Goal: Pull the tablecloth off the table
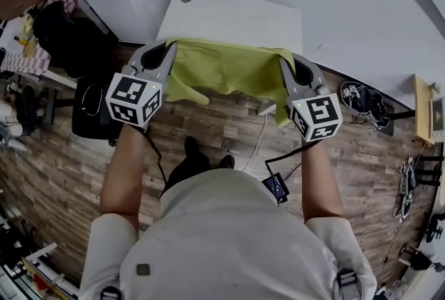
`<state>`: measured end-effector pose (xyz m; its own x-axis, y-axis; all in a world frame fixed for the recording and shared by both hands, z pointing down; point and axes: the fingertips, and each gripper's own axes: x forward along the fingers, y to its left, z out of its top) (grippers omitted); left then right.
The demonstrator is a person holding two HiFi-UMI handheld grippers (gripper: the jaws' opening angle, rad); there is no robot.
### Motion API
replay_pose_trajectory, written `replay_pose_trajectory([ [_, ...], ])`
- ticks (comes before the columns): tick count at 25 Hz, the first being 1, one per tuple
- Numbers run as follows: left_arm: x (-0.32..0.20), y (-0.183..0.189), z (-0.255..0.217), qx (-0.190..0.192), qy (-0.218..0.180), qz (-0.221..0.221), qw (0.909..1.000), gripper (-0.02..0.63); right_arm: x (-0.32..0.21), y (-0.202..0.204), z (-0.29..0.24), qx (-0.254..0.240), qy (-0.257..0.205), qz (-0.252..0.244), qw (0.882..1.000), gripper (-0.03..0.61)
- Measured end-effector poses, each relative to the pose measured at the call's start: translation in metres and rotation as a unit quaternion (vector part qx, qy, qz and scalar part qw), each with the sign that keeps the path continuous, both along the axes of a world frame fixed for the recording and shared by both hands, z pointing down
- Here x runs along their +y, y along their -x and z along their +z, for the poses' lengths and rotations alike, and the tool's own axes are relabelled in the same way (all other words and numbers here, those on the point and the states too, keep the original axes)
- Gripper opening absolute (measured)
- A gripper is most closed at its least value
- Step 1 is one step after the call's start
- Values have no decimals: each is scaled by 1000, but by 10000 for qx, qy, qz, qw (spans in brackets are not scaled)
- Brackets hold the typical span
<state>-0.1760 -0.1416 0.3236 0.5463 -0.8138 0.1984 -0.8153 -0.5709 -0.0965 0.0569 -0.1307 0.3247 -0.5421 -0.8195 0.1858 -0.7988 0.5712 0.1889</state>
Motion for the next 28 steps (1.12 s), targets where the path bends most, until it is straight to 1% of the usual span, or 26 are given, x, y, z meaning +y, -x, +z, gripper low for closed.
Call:
replay_pose_trajectory([
  [5, 42, 11, -33, -133, -381, 114, 9991, 5, 42, 12, -34, -115, -278, 99, 9995, 14],
  [9, 78, 29, -48, -66, -536, 343, 9980, 5, 84, 30, -52, -103, -443, 273, 9986, 13],
  [13, 129, 56, -60, -28, -576, 595, 9966, 5, 138, 57, -67, -142, -575, 496, 9970, 14],
  [19, 201, 104, -61, -28, -630, 882, 9941, 5, 211, 105, -72, -213, -681, 804, 9942, 14],
  [23, 233, 120, -61, 19, -648, 961, 9933, 5, 247, 121, -65, -335, -604, 917, 9934, 14],
  [28, 262, 137, -57, 109, -642, 879, 9940, 5, 278, 139, -56, -306, -523, 897, 9941, 14],
])
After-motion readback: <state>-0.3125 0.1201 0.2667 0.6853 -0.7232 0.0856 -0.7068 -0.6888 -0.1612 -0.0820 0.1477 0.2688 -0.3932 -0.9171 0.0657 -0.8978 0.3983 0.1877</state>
